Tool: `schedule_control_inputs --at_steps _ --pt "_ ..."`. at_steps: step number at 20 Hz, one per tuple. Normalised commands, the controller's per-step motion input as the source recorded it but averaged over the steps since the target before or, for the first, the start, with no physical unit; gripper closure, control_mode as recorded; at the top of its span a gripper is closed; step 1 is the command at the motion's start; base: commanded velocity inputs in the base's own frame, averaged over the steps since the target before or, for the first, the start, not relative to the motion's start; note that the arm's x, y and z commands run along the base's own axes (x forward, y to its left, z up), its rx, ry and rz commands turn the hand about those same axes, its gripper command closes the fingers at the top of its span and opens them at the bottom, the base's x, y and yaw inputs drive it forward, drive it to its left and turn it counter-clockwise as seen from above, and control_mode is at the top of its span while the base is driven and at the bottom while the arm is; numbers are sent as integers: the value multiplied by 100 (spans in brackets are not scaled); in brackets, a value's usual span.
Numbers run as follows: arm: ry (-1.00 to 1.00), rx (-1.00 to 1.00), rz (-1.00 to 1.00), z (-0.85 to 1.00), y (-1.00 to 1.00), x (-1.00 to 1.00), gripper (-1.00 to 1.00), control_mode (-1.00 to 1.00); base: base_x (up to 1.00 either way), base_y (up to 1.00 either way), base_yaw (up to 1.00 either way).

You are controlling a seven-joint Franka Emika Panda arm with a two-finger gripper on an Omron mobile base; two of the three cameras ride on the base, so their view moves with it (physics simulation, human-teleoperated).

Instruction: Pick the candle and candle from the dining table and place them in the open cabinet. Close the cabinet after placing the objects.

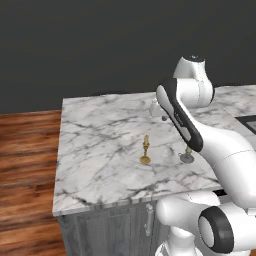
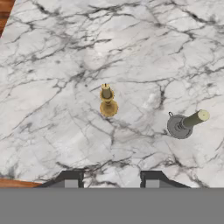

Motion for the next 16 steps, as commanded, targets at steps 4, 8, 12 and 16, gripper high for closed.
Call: schedule_control_inputs --at_steps 4,8,12,16 --pt "-2 0 0 0 0 -13 -100 -100 0 0 0" --pt "-1 -3 0 -21 2 -25 -100 -100 0 0 0" --pt "-3 -5 -3 -39 7 -26 -100 -100 0 0 0" --pt "1 -8 -5 -43 12 -11 -100 -100 0 0 0"
